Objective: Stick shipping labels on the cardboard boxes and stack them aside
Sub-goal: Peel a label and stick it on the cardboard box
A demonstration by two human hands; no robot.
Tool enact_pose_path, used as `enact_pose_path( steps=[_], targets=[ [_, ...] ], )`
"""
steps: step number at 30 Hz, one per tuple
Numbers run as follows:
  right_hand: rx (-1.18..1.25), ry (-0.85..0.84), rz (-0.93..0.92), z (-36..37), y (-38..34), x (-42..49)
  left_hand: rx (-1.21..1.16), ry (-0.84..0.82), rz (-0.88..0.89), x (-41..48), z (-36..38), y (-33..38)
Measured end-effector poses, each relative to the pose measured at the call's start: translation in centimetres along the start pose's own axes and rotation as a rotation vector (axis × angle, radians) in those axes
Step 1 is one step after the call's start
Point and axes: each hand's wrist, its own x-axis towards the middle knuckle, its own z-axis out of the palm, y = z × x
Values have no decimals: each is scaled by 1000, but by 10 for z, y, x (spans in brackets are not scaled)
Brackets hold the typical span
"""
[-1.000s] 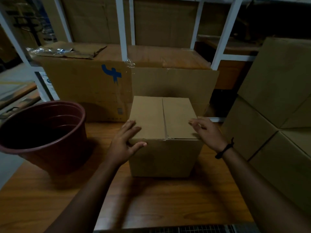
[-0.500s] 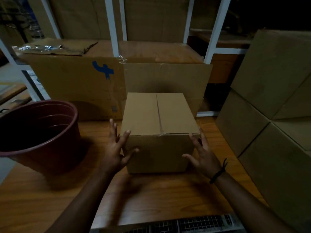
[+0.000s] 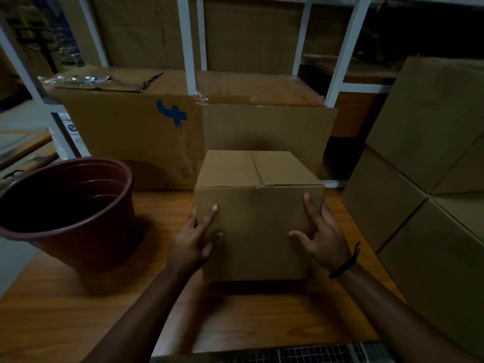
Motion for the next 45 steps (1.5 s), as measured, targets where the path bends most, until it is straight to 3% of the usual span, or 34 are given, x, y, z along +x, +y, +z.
enact_pose_path(
  steps=[8, 15, 19, 21, 26, 32, 39, 45],
  targets=[
    [69, -42, 82, -38, -4, 21, -85, 132, -16, 18, -14, 24],
    [90, -38, 154, -26, 0, 13, -258, -130, -66, -28, 11, 7],
    [105, -271, 166, -22, 9, -8, -243, -170, -123, -23, 14, 4],
    [95, -310, 184, -17, 11, -19, -284, -167, -119, -18, 10, 5],
    [131, -234, 200, -25, 9, -2, -339, -179, -205, 8, -2, 16],
    [124, -109, 203, -53, 0, 34, -680, -234, -432, 57, -27, 27],
    [301, -360, 411, -48, 13, 60, -758, -384, -550, 83, -21, 26],
    [338, -433, 466, -38, 31, 78, -774, -456, -583, 92, -8, 26]
  ],
)
